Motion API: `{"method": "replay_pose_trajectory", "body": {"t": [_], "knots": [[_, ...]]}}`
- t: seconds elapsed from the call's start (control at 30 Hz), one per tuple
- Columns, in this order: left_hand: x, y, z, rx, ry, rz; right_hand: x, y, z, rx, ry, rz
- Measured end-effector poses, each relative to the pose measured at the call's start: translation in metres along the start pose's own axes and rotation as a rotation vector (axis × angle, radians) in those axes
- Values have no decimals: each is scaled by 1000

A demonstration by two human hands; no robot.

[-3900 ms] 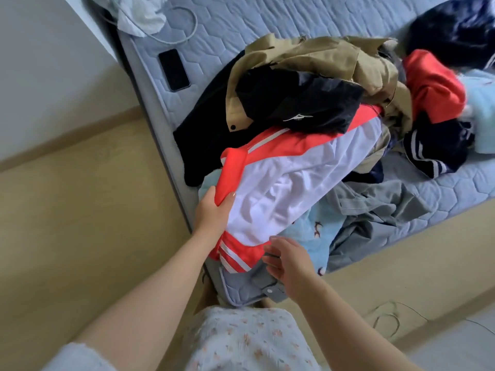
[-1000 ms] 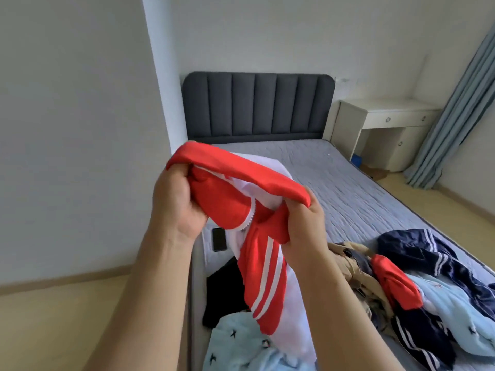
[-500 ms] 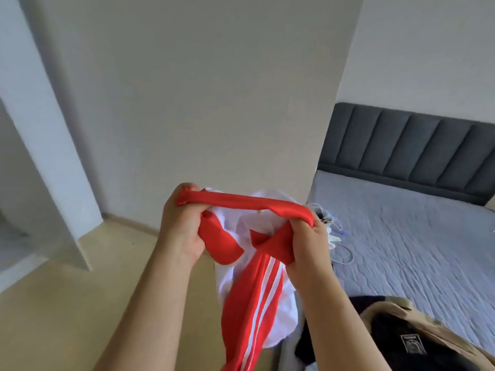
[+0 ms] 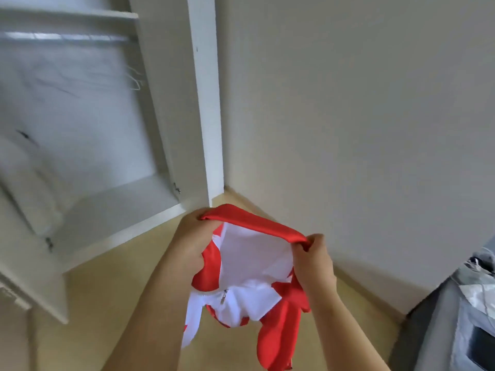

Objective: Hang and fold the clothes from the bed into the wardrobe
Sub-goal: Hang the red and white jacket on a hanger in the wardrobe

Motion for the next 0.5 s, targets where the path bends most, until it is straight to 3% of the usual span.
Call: {"method": "replay_pose_trajectory", "body": {"t": [0.2,0.37,0.5], "knots": [[67,-7,10,143,-41,-48,-97,-39,-4,90,-153,-121],[132,-15,29,188,200,-173,-170,-78,-1,182,-310,44],[180,-20,57,130,378,64,-216,-111,16,242,-387,148]]}}
Point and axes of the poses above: each hand's wrist, its own z-axis towards the middle knuckle, its own x-axis out of the back of the hand, y = z × x, the point moved 10 cm from there along z, towards the middle knuckle, and after that the axes turned 1 degree about y, right-handed, at the moved point
